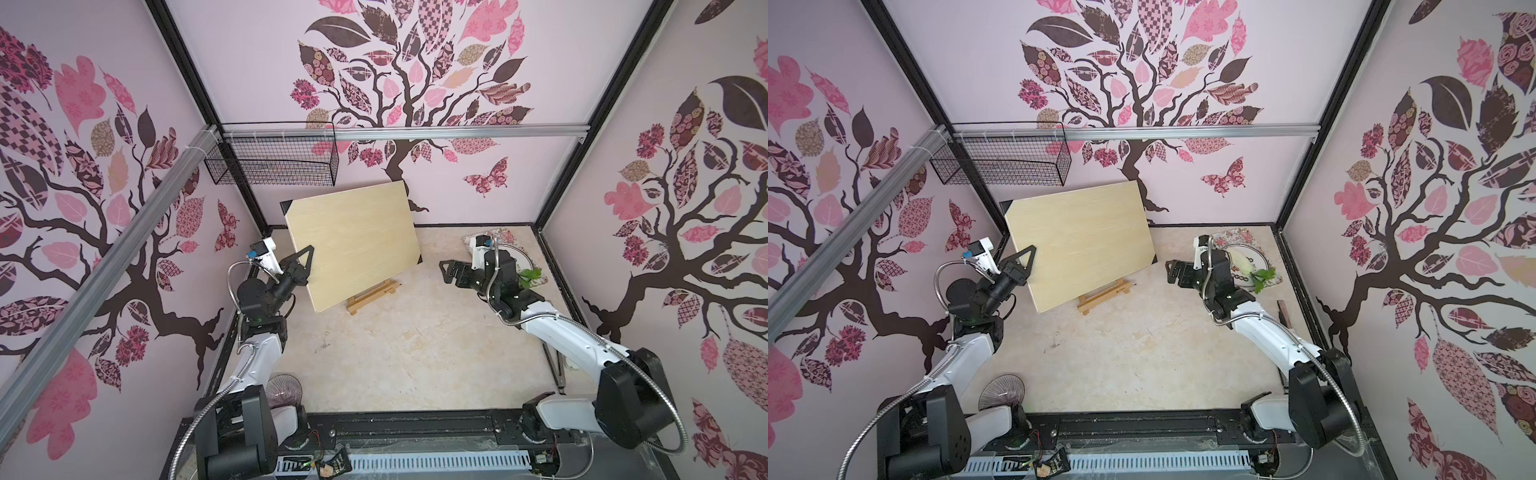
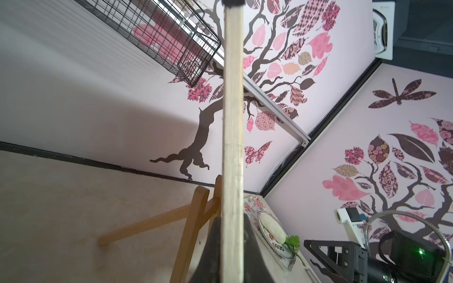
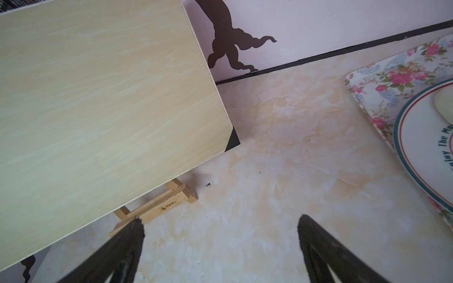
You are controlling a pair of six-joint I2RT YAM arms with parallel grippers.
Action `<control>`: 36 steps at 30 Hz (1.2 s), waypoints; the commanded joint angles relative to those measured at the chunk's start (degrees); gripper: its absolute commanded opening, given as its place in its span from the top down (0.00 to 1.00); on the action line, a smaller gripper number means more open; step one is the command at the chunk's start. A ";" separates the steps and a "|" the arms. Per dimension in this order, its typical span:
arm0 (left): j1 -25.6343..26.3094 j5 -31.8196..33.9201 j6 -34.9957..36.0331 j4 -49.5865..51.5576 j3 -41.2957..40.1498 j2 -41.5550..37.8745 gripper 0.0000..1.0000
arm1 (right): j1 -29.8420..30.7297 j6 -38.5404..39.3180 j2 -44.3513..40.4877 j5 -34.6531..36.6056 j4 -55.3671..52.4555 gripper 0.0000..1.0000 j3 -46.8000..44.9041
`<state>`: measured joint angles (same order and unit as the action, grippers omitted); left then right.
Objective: Disassemble the easel
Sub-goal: Pick up the drawing board from the easel, then place the drawing board at the center of the board.
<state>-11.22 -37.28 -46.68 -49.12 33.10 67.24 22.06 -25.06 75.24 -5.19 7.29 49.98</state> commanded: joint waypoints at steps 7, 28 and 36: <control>8.09 20.89 -13.29 -13.19 0.56 -10.37 1.00 | 0.39 -17.22 -11.31 -2.88 5.67 0.00 -7.67; 42.57 56.31 -16.87 -17.21 -2.26 -12.24 1.00 | 0.51 -42.42 -18.05 -12.60 22.83 0.00 -17.13; 46.89 57.25 -17.45 -17.35 0.16 -11.70 1.00 | 0.54 -47.34 -10.14 -13.71 30.59 0.00 -15.70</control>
<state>34.57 17.93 -58.37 -43.94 28.88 58.65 22.35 -66.70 63.02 -17.93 32.45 32.49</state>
